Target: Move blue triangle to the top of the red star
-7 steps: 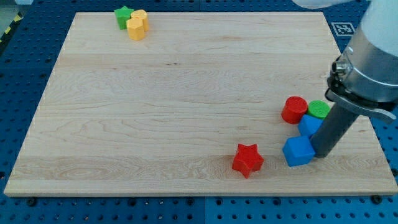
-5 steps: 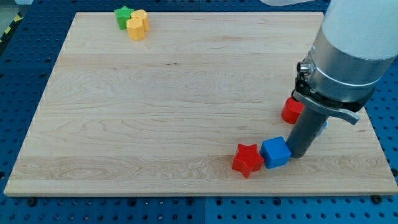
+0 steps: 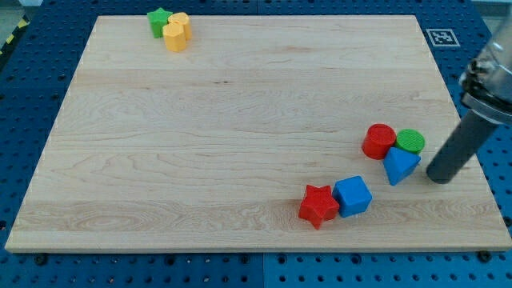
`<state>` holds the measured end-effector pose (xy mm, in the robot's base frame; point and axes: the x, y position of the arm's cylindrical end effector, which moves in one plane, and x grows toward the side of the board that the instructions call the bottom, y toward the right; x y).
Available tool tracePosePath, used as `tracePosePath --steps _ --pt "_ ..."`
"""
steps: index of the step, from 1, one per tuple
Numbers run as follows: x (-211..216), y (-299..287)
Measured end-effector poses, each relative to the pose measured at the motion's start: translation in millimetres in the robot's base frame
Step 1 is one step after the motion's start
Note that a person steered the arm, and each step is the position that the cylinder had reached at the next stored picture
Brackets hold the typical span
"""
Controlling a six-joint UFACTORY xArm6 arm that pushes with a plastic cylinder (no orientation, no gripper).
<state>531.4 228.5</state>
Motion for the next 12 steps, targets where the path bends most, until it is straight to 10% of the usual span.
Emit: tracePosePath --steps 12 --pt "-9.0 -51.8"
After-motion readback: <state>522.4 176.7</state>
